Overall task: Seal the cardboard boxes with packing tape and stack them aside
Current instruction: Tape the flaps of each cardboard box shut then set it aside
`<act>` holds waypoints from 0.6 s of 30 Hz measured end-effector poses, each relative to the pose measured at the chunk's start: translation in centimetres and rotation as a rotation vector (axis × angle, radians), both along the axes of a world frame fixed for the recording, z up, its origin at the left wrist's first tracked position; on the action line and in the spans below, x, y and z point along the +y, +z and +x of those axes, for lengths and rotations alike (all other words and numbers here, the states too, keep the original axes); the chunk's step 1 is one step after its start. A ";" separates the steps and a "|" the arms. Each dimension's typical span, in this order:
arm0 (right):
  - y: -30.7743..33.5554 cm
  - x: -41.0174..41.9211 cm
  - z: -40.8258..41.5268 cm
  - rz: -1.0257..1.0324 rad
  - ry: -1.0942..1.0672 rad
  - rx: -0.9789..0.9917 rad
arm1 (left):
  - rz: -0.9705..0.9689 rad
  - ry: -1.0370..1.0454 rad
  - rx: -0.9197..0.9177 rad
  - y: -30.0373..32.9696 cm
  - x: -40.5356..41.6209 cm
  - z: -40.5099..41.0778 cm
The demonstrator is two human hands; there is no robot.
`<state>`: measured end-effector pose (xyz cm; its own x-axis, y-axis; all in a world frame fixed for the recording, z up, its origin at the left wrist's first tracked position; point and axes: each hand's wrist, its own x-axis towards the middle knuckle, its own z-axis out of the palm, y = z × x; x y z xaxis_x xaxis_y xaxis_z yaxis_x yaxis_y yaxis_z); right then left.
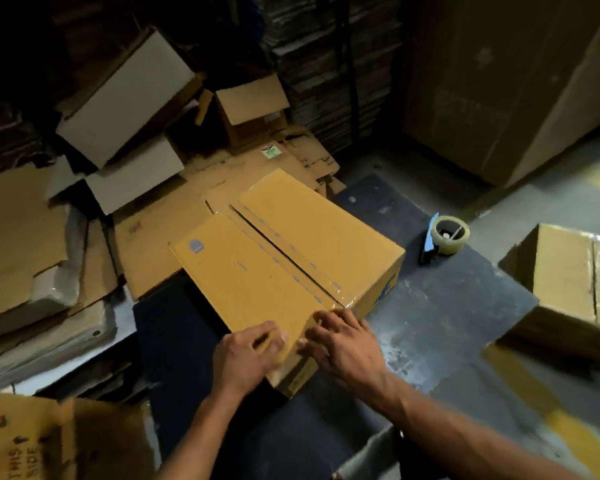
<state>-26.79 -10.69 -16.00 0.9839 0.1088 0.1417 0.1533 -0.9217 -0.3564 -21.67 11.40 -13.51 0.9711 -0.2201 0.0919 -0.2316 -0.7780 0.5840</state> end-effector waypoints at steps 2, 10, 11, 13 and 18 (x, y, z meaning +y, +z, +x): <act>2.5 -1.9 3.2 0.054 -0.008 0.052 | -0.144 0.224 0.033 1.5 -2.5 1.7; 6.7 -10.8 19.0 0.240 -0.041 0.085 | -0.265 0.713 0.080 3.5 -5.9 8.2; 6.4 -11.7 20.9 0.232 -0.031 0.129 | -0.209 0.765 0.111 3.0 -5.6 8.9; 5.7 -13.2 24.2 0.215 -0.020 0.217 | -0.124 0.887 0.216 2.1 -5.0 10.3; 3.5 -13.5 29.9 0.275 -0.065 0.504 | -0.217 1.119 0.338 0.8 -4.8 11.5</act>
